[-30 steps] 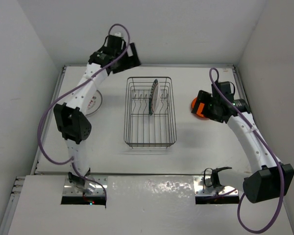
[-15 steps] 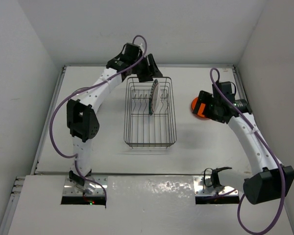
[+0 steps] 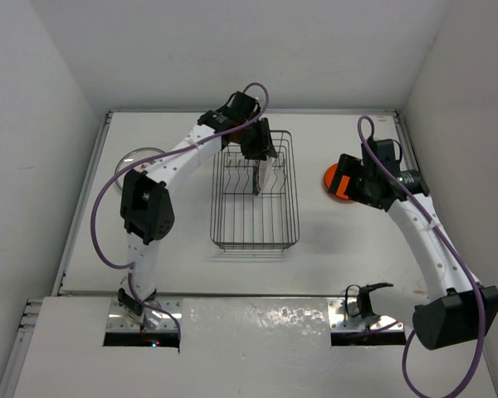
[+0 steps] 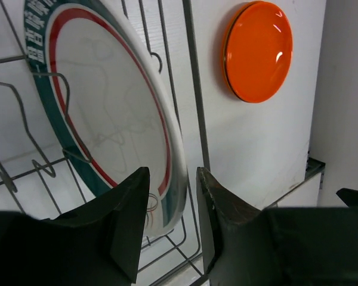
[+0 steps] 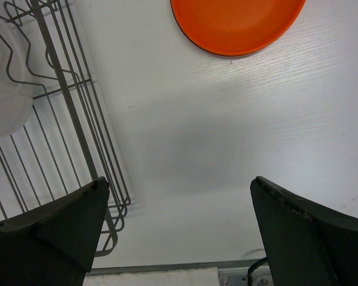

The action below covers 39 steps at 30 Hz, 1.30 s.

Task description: Unload the plates from the dish rack

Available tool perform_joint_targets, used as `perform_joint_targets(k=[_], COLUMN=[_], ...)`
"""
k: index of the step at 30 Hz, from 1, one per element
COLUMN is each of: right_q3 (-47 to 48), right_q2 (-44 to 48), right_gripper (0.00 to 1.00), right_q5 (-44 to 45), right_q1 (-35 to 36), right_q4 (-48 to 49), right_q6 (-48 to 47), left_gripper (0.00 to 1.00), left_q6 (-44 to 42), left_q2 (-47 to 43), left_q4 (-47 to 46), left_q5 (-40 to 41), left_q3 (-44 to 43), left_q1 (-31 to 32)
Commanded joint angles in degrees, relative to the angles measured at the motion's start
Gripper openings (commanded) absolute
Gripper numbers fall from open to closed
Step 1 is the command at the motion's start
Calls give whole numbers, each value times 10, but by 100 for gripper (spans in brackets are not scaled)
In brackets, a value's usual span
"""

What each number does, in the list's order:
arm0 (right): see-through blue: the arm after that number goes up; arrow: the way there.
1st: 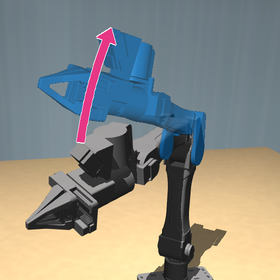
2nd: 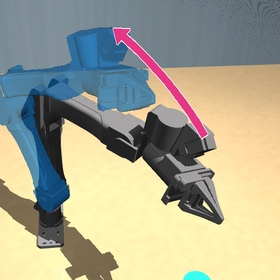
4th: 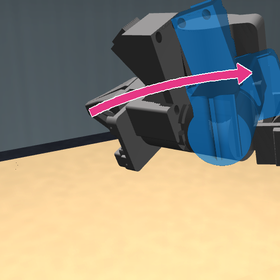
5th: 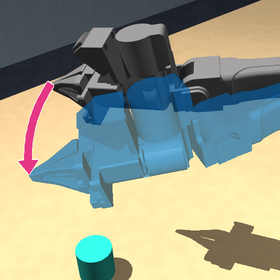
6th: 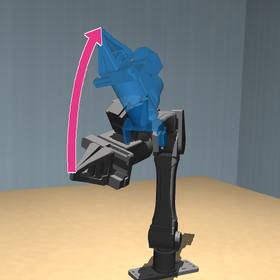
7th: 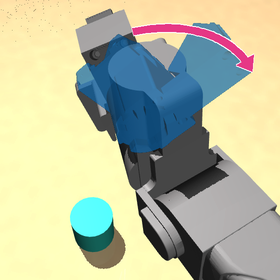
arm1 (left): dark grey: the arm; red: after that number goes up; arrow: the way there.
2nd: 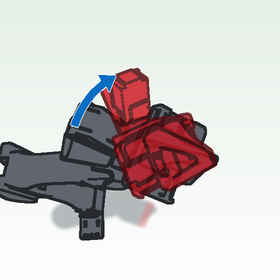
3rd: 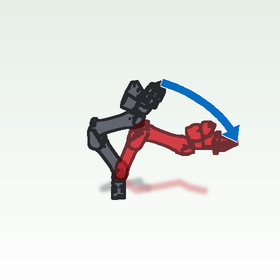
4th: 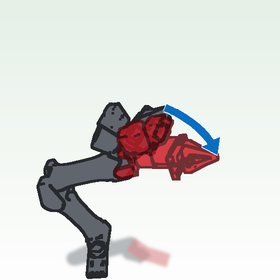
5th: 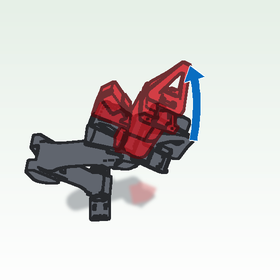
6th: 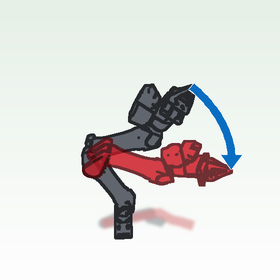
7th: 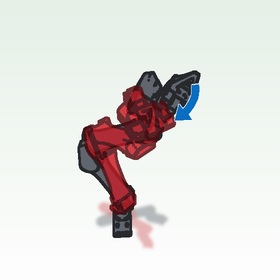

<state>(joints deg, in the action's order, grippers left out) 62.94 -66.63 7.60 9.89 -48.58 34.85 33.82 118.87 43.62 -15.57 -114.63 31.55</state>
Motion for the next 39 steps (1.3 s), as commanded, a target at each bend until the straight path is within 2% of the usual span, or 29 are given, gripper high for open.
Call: perform_joint_targets(k=[1, 3, 5, 8, 13, 18, 23, 26, 29, 30, 33, 39], right_q3=[11, 12, 12, 10, 10, 16, 18, 17, 15, 15, 13, 2], right_q2=[15, 16, 17, 19, 23, 23, 23, 23, 24, 23, 24, 24], right_gripper=[99, 99, 99, 99, 99, 99, 99, 99, 99, 99, 99, 99], right_q5=[12, 11, 11, 15, 17, 20, 20, 17, 13, 11, 10, 3], right_q1=[0, 0, 0, 0, 0, 0, 0, 0, 0, 0, 0, 0], right_q4=[3, 3, 2, -1, -4, -8, -13, -11, -8, -7, -6, 1], right_q6=[-1, -1, 0, -1, -1, -3, -4, -4, -3, -3, -7, -7], left_gripper=[34, 31, 14, 7, 0, 0, 0, 0, 0, 0, 0, 0], left_q6=[-13, -15, -15, -14, -12, 2, 5, -16, -51, -60, -88, -102], left_q2=[-10, -8, -6, -12, -28, -48, -98, -115, -120, -119, -111, -74], left_q4=[9, 10, 12, 17, 33, 37, -5, 4, 56, 73, 140, 192], left_q5=[29, 31, 26, 27, 27, 13, -10, 28, 120, 191, 324, 395], left_q3=[-9, -9, -13, -29, -86, -155, -140, -130, -140, -144, -155, -93], left_q1=[1, 0, 1, 2, 2, -10, -57, -94, -133, -141, -164, -235])
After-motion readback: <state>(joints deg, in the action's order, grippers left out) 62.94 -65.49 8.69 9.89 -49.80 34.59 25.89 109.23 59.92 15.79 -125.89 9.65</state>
